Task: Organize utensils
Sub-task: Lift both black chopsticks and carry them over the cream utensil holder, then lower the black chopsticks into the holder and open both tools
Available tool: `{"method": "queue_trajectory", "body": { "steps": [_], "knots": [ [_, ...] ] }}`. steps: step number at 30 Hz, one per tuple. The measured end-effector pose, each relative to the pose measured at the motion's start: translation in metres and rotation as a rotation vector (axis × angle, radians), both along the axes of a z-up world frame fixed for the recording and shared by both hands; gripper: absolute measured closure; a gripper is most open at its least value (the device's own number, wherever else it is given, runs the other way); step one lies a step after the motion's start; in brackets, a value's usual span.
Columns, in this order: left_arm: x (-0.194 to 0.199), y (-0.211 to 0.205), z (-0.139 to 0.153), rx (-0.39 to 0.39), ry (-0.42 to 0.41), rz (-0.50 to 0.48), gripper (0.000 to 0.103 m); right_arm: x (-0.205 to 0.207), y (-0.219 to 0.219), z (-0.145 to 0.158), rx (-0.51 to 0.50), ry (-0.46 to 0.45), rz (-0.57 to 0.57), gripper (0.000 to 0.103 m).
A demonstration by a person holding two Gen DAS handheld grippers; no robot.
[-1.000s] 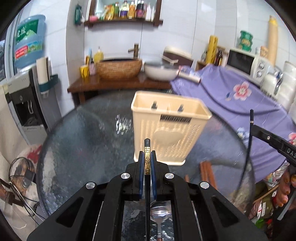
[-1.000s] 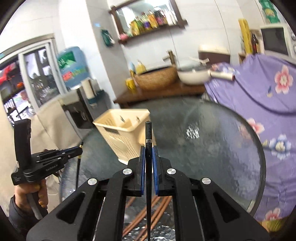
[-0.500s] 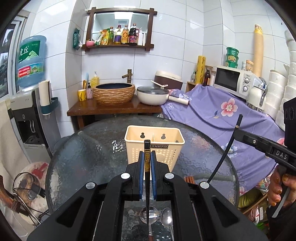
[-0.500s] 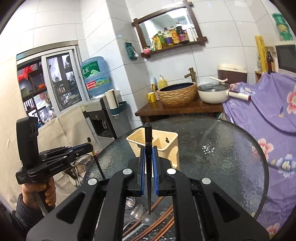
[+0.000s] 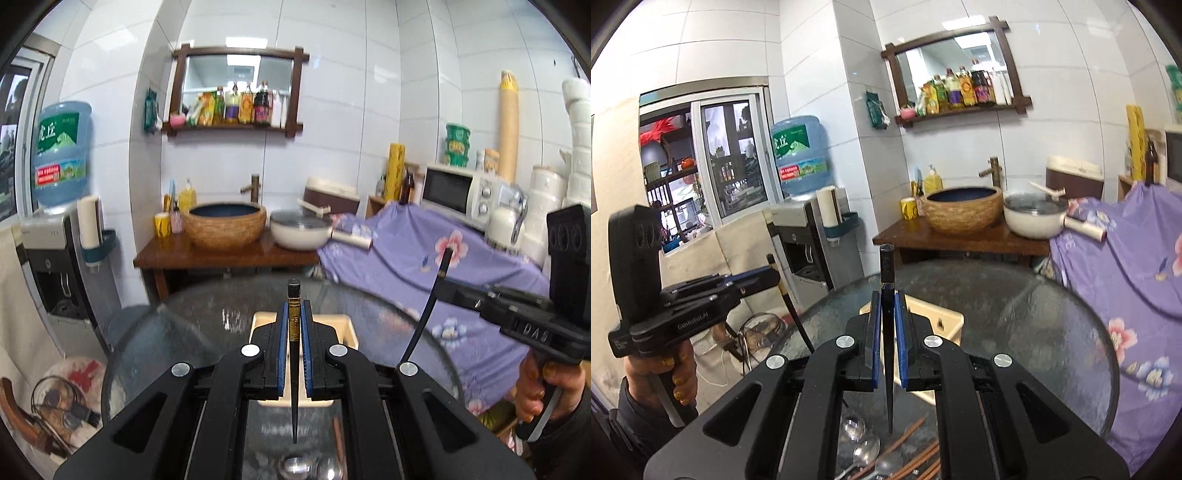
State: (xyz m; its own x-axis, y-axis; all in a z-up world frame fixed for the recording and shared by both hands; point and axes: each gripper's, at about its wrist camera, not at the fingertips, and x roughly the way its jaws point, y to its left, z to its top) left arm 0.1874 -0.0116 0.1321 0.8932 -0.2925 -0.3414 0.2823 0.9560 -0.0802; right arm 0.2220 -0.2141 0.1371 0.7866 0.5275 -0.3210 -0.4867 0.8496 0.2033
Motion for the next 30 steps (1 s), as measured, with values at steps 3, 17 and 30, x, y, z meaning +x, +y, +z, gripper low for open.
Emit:
{"method": "queue_trajectory", "body": {
  "steps": [3,17,30],
  "knots": [
    [0.009,0.002,0.024,-0.032,-0.045,0.014,0.096,0.011,0.001,0.024,0.022,-0.033,-0.008,0.095],
    [0.077,-0.010,0.062,-0.079,-0.138,0.098,0.096,0.081,0.011,0.054,0.012,-0.097,-0.127,0.095],
    [0.125,-0.008,-0.041,-0.090,0.065,0.116,0.096,0.112,0.017,-0.036,0.003,0.060,-0.157,0.095]
  ]
}}
